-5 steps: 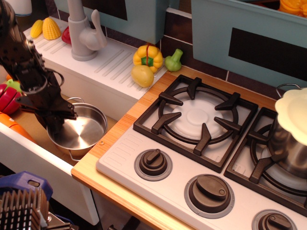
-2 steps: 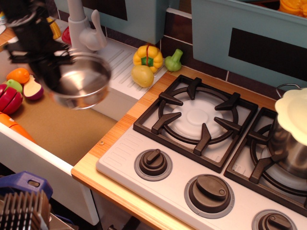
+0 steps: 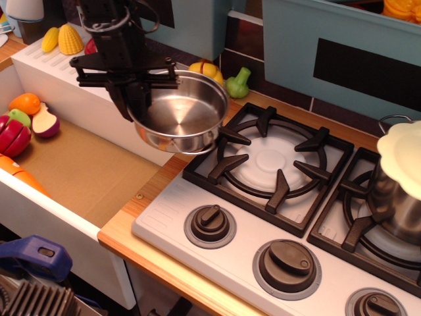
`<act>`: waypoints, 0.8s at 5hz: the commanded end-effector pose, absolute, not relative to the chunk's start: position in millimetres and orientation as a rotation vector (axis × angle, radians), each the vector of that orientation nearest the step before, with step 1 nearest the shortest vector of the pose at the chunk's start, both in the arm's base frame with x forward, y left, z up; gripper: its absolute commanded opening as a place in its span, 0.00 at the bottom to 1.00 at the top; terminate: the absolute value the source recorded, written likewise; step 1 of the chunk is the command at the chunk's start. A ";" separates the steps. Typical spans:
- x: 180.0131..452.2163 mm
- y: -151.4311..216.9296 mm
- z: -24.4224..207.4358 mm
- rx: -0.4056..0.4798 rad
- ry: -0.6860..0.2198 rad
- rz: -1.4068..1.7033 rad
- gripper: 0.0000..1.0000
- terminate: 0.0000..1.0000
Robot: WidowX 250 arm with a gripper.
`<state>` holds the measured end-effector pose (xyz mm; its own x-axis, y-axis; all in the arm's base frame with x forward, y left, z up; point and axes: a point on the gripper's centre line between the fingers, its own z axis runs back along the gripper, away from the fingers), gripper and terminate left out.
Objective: Put pot or pan on stove
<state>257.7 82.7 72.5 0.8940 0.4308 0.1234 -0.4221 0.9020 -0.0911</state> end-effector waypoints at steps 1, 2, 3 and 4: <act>266.4 47.0 84.4 -0.072 -0.223 0.475 0.00 0.00; 273.2 33.4 82.0 -0.196 -0.187 0.530 0.00 0.00; 279.7 21.0 81.2 -0.187 -0.199 0.542 0.00 0.00; 281.9 18.9 69.8 -0.255 -0.227 0.522 1.00 0.00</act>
